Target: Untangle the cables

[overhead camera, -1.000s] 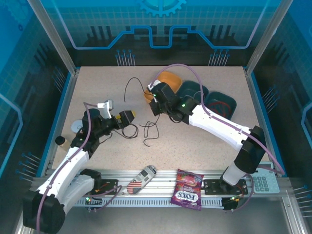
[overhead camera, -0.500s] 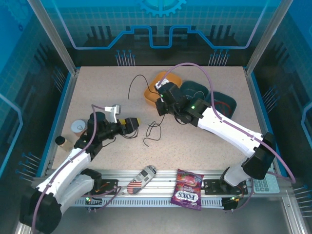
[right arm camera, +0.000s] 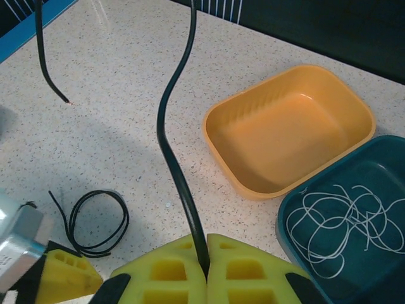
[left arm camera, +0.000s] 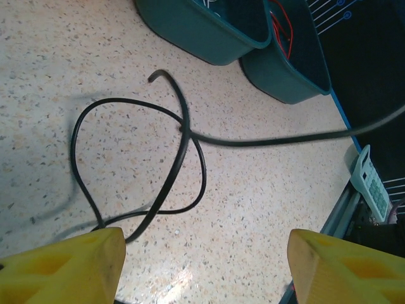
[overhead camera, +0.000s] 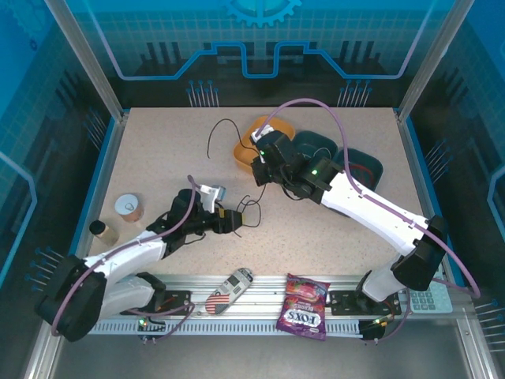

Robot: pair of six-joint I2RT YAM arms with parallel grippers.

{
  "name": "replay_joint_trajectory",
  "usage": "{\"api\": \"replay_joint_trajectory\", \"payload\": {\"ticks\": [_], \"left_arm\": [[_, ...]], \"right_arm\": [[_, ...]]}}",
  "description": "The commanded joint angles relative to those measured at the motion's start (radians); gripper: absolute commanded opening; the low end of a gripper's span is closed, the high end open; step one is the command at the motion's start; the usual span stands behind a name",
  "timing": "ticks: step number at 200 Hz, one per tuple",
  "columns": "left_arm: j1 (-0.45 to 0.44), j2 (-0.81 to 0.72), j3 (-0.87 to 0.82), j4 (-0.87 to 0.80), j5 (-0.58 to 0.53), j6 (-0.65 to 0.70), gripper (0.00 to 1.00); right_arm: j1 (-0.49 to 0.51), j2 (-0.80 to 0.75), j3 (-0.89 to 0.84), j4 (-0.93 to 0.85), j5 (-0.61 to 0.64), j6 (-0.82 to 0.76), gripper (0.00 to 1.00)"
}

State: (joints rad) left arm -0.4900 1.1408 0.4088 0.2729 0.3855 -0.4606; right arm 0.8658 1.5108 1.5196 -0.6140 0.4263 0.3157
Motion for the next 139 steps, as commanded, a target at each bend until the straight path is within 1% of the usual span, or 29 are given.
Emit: {"api": "replay_joint_trajectory", "payload": {"ticks": [1, 20, 36, 48, 70, 88, 98, 117, 129, 139], "left_arm": [[-0.023, 0.063, 0.003, 0.124, -0.018, 0.033, 0.67], [-0.044, 0.131, 0.028, 0.148, -0.023, 0.043, 0.64], [-0.057, 0.179, 0.047, 0.146, -0.044, 0.055, 0.54], [-0.062, 0.2, 0.051, 0.148, -0.058, 0.049, 0.52], [-0.064, 0.203, 0.047, 0.145, -0.084, 0.035, 0.46], [-0.065, 0.182, 0.043, 0.121, -0.126, 0.032, 0.44], [-0.065, 0.162, 0.039, 0.101, -0.146, 0.034, 0.46], [-0.065, 0.105, 0.03, 0.064, -0.181, 0.036, 0.57], [-0.064, 0.061, 0.026, 0.036, -0.198, 0.038, 0.67], [-0.065, 0.023, 0.025, 0.011, -0.211, 0.042, 0.72]], "right_arm": [[0.017, -0.033, 0.033, -0.012, -0.029, 0.023, 0.0], [0.017, -0.035, 0.041, -0.01, -0.028, 0.026, 0.0], [0.017, -0.043, 0.048, -0.014, -0.003, 0.028, 0.0], [0.017, -0.052, 0.05, -0.022, 0.027, 0.026, 0.0], [0.016, -0.072, 0.06, -0.04, 0.083, 0.01, 0.0], [0.005, -0.078, 0.081, -0.063, 0.112, 0.016, 0.0], [-0.01, -0.076, 0.101, -0.09, 0.115, 0.038, 0.0], [-0.051, -0.056, 0.149, -0.165, 0.101, 0.098, 0.0], [-0.086, -0.033, 0.183, -0.213, 0.061, 0.133, 0.0], [-0.112, -0.01, 0.207, -0.241, 0.019, 0.146, 0.0]]}}
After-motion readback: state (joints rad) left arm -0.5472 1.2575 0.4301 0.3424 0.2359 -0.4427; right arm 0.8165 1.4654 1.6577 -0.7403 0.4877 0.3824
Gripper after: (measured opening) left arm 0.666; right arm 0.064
